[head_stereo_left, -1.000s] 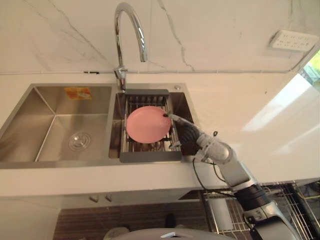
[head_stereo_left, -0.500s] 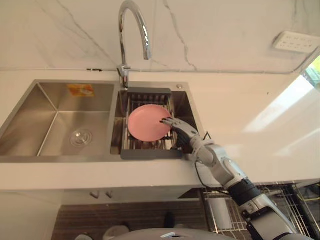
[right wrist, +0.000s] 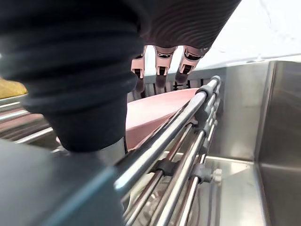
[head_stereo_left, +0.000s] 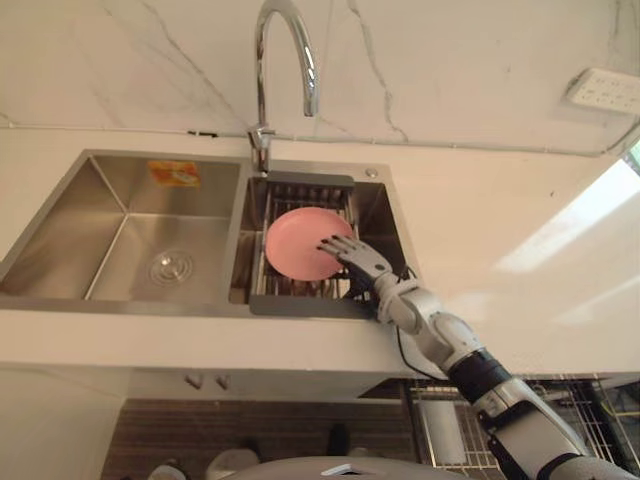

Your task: Walk over to the sink, pick up the cup, carry it to the dishwasher, place the cup inside the dishwasher, then close the dishwasher door

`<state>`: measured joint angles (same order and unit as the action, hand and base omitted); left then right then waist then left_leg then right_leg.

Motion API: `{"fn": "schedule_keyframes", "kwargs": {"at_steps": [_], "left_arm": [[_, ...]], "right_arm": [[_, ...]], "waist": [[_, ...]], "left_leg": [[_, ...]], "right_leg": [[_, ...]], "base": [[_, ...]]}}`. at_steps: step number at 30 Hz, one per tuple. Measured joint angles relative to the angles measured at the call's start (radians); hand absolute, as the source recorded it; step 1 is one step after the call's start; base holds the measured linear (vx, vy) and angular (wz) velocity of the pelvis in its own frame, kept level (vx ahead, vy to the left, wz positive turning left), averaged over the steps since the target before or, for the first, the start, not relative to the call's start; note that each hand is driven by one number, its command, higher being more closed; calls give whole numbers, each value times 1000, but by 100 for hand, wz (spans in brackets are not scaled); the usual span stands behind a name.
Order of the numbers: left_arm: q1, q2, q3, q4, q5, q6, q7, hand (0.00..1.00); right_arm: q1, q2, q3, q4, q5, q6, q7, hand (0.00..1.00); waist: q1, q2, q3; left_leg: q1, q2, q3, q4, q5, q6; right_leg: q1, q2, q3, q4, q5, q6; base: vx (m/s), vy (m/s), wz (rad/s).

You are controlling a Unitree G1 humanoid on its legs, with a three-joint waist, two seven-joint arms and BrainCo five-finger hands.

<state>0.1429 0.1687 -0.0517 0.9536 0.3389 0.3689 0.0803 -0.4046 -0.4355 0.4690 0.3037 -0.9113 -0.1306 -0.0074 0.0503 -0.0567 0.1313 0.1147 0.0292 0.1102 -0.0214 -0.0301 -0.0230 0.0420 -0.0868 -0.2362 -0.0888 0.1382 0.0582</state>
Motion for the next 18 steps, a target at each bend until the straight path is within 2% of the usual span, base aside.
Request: {"fn": "schedule_keyframes", "kwargs": {"at_steps": [4, 12, 18], "left_arm": [[1, 1, 0, -1, 0, -5, 0, 0], [5, 11, 2, -1, 0, -21, -9, 0], [5, 12, 2, -1, -2, -24, -25, 0]], "right_arm": [[-3, 1, 25, 0, -37, 0, -20, 0], [-43, 5, 50, 48, -39, -10, -17, 0], [-66, 2, 79, 84, -76, -62, -73, 0]], "waist": [[2, -2, 1], [4, -9, 5], [5, -14, 7]], "left_leg": [[1, 0, -1, 0, 1, 0], [4, -2, -3, -1, 2, 2], [10, -2, -8, -4, 4, 2]], "right_leg": [[3, -1, -4, 0, -1, 1], [8, -4, -10, 0, -2, 3], [15, -5, -16, 0, -3, 4]], "base": [[-29, 1, 2], [0, 0, 0], [-16, 0, 2]]}}
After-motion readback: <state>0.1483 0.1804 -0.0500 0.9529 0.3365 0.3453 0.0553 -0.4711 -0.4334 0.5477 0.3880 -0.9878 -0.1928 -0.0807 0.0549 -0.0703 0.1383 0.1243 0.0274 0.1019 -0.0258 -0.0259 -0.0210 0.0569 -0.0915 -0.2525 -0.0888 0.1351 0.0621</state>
